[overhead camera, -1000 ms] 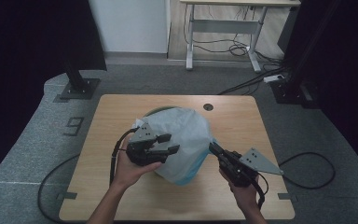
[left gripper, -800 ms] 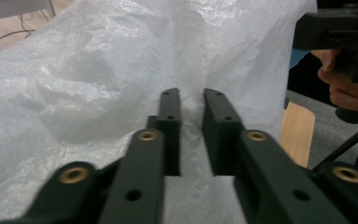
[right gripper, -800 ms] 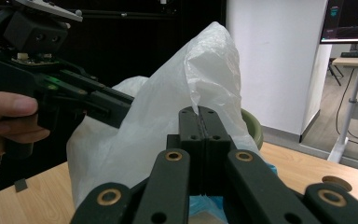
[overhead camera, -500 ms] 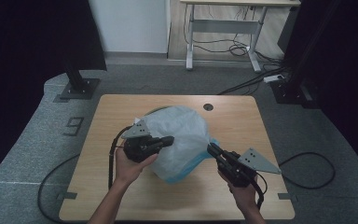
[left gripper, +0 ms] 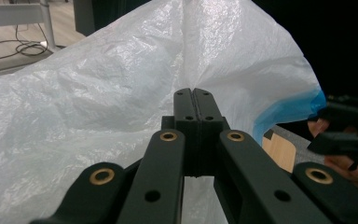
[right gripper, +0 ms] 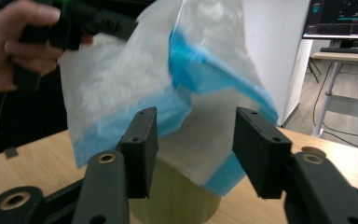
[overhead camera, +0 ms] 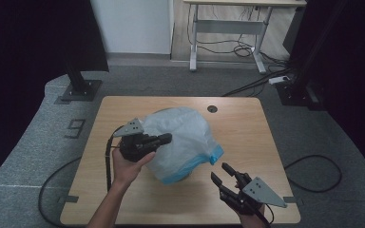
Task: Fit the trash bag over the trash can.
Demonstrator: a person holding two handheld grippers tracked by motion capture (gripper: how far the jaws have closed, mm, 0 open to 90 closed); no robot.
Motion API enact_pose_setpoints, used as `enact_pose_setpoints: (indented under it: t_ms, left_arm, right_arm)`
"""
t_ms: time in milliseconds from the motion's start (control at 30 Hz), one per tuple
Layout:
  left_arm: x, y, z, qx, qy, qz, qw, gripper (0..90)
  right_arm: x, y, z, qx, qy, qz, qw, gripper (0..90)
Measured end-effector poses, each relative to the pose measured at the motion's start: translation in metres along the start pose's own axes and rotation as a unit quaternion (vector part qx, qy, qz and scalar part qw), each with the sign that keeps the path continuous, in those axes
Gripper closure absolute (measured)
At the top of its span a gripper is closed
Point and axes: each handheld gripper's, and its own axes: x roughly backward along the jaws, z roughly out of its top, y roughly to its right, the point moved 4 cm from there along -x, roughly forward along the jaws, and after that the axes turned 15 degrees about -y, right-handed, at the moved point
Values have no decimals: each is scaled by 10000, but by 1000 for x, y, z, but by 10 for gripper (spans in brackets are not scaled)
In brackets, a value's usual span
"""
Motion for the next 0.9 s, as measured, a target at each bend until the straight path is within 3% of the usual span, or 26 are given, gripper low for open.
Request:
enact_pose_setpoints:
  t_ms: [167,233,367,733,833,900]
  left_arm:
    - [0,0,2,15,-2,-13,10000,899]
    - [-1,0,2,17,-20,2,10000,899]
    - [-4,2,2,48,-45,-3,10000,899]
    - [-8,4,3,30,-78,-7,10000,899]
    - [-8,4,3,30,-111,-6,9999,899]
    - [-8,4,3,28,-137,-14,9999,899]
  right_arm:
    - [-5,4,1,-131,11,140,9998,528]
    - [-6,7,4,-188,47,95,9998,529]
    - [-7,4,8,-28,84,-114,9999,534]
    - [-5,0,9,150,55,-63,9999,588]
    - [-10,0,11,311,34,-311,9990,588]
    - [-11,-2,14,399,79,-357,9985,604]
